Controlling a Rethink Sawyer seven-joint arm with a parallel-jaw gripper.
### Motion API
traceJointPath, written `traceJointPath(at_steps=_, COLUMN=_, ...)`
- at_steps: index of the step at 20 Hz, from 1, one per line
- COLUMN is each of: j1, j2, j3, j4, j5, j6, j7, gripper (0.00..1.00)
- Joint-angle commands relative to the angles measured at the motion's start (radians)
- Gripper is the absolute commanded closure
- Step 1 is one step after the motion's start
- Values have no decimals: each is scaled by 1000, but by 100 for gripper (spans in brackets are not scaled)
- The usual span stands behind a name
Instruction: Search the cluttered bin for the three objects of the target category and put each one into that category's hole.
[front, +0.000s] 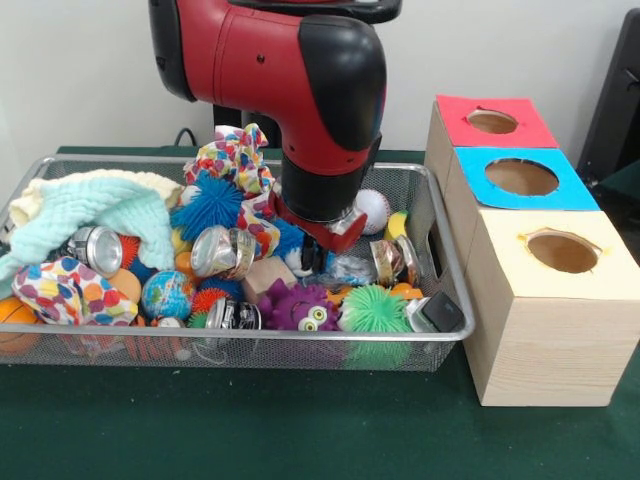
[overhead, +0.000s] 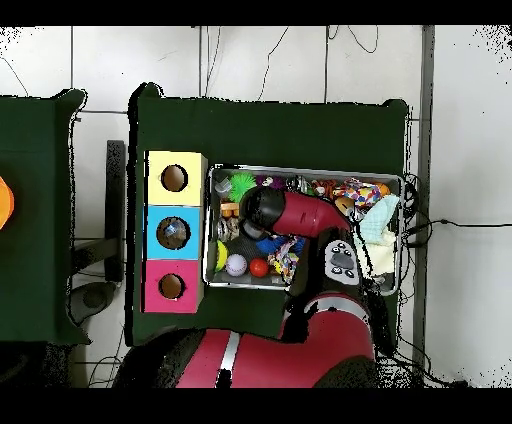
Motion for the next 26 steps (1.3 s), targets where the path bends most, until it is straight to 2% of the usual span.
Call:
traceJointPath(at_steps=1, j1=0, j2=72, j3=94, j4=-47, j5=51, j6=-66, j7=130, gripper=100)
traceJointPath(at_steps=3, j1=4, j2=76, j3=88, j4=-54, j5=54, j6=-57, j7=132, gripper=100)
traceJointPath(at_steps=4, j1=10, j2=77, j3=81, j4=-56, j5=49, j6=-69, j7=129, gripper=0)
traceJointPath(at_steps=14, j1=10, j2=77, j3=73, j4=-73, j5=50, j6=-48, j7=127, gripper=0)
traceJointPath(at_steps=22, j1=-3, j2=-26, j3=119, j4=30, j5=89, j6=-22, j7=121, gripper=0)
traceJointPath(at_steps=26, j1=22, j2=-77, j3=111, j4=67, j5=112, j6=10, j7=147, gripper=0)
